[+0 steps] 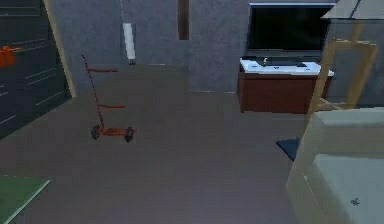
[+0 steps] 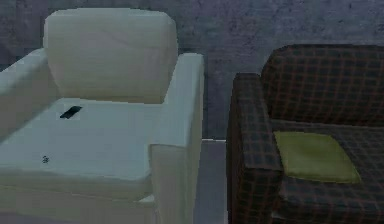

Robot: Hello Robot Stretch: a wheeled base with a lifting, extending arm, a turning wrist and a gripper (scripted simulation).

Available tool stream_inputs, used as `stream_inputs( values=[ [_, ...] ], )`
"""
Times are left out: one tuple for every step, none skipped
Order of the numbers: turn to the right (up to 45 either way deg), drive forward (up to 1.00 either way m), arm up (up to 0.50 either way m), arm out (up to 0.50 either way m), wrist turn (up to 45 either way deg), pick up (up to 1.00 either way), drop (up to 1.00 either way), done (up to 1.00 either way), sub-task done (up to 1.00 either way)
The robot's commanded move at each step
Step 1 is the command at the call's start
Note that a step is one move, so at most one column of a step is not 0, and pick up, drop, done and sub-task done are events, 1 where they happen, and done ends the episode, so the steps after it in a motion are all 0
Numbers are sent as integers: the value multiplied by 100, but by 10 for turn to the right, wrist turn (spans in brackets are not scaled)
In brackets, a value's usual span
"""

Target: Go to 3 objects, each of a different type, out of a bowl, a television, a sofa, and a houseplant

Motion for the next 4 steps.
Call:
stream_inputs(
  values=[
    [0, 100, 0, 0, 0, 0, 0, 0, 0],
    [0, 35, 0, 0, 0, 0, 0, 0, 0],
    [150, 0, 0, 0, 0, 0, 0, 0, 0],
    [30, 0, 0, 0, 0, 0, 0, 0, 0]
  ],
)
